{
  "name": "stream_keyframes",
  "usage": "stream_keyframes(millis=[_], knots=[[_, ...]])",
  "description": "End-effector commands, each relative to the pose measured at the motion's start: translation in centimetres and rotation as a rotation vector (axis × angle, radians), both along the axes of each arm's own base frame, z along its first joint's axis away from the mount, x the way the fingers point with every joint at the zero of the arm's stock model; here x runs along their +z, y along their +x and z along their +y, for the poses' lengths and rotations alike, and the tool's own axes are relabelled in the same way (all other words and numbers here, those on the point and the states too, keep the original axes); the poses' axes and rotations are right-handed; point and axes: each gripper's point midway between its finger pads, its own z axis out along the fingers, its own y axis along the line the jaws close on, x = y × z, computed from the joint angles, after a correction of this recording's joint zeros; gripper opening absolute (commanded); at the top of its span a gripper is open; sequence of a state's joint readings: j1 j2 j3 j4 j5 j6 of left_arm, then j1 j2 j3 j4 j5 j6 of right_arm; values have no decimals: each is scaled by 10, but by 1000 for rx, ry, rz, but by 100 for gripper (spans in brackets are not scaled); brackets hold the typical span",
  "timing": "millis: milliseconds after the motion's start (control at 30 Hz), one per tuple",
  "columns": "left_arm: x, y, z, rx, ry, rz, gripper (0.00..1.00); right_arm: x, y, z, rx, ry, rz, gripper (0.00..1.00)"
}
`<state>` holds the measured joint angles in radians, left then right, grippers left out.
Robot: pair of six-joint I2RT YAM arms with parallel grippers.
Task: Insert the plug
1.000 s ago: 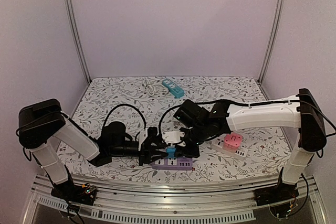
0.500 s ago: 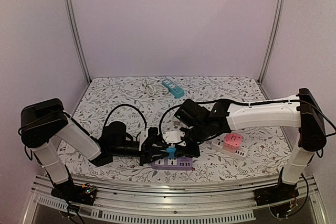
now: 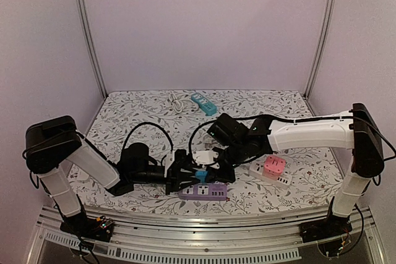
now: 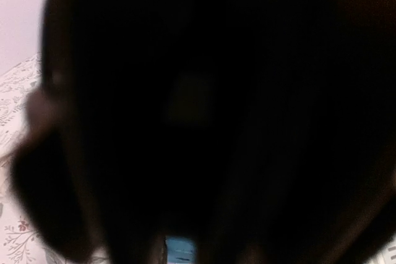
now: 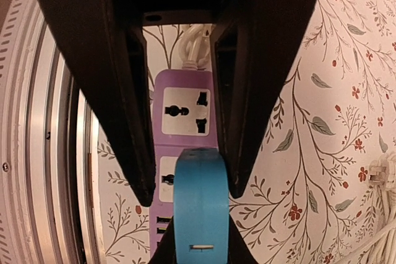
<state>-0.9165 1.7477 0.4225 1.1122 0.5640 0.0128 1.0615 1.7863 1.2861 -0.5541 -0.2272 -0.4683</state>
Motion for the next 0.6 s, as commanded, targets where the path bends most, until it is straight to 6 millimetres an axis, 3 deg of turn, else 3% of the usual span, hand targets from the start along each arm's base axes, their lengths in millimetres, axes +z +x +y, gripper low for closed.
stream_keyframes(millis=[0, 100, 133, 267, 333, 433, 567], knots=[[-11, -10, -3, -34, 31, 12, 24, 45, 5, 22, 10, 160, -36, 0], [-10, -11, -3, -37, 27, 10, 2, 50, 3, 24, 22, 184, -32, 0], [-10, -10, -3, -34, 27, 7, 0, 50, 3, 24, 22, 186, -32, 0], [-10, -9, -2, -22, 27, -1, 0, 49, 1, 20, 16, 192, -30, 3], [-10, -7, 0, -6, 28, -7, 0, 50, 3, 17, -5, 207, -19, 25], [-11, -7, 2, 3, 31, -18, 0, 43, 7, 9, -36, 219, 10, 44], [-12, -5, 5, 27, 32, -22, 0, 36, 8, 4, -60, 218, 50, 46]])
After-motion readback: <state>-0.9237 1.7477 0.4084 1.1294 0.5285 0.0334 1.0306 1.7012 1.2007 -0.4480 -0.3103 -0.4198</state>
